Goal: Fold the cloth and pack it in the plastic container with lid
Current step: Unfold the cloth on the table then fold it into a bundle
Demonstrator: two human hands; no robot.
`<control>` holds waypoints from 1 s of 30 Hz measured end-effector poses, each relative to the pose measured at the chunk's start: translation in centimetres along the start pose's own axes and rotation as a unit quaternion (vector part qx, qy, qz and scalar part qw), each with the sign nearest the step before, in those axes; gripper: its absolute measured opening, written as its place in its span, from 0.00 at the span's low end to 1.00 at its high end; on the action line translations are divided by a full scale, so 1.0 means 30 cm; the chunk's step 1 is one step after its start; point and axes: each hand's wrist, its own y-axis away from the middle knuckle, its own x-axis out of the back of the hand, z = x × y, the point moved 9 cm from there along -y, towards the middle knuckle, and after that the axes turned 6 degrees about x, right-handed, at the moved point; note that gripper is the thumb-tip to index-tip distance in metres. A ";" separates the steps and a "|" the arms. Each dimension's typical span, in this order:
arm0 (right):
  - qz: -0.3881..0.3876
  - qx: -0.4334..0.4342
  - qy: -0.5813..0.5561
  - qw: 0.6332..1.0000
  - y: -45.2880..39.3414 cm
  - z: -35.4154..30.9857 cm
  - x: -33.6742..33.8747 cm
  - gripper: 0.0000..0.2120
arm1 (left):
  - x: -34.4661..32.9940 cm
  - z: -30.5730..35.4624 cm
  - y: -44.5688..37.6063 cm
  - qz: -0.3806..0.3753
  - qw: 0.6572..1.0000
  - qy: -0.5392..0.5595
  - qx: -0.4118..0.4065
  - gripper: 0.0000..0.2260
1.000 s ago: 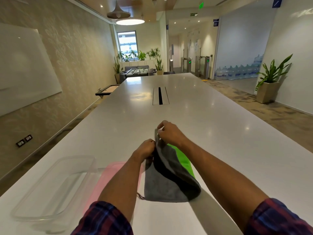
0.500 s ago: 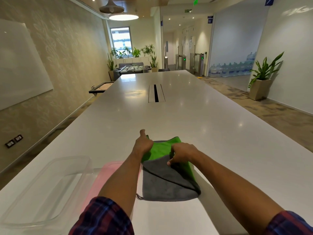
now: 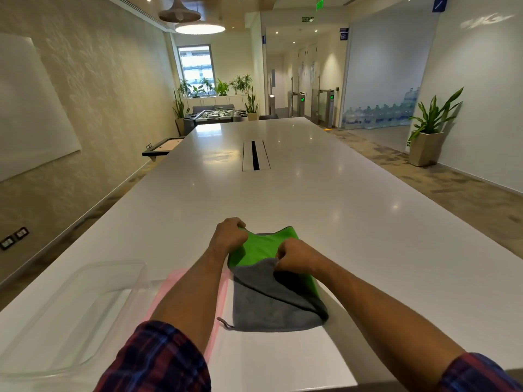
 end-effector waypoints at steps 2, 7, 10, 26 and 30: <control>0.007 0.017 -0.059 0.998 0.014 -0.030 0.038 0.08 | 0.008 0.000 0.004 -0.007 1.000 -0.005 -0.008 0.22; -0.097 0.100 -0.166 0.976 0.106 -0.208 0.127 0.09 | 0.026 0.012 0.009 -0.005 1.000 0.001 -0.017 0.27; -0.205 0.165 -0.213 0.941 0.186 -0.326 0.104 0.10 | 0.019 0.029 0.010 -0.006 1.000 -0.005 -0.023 0.28; 0.112 0.009 0.019 0.993 -0.016 0.090 0.158 0.20 | -0.065 -0.001 0.039 -0.029 0.998 -0.049 -0.016 0.22; 0.103 -0.017 -0.005 0.994 -0.067 0.152 0.136 0.26 | -0.056 -0.013 0.046 0.004 1.000 -0.011 -0.004 0.22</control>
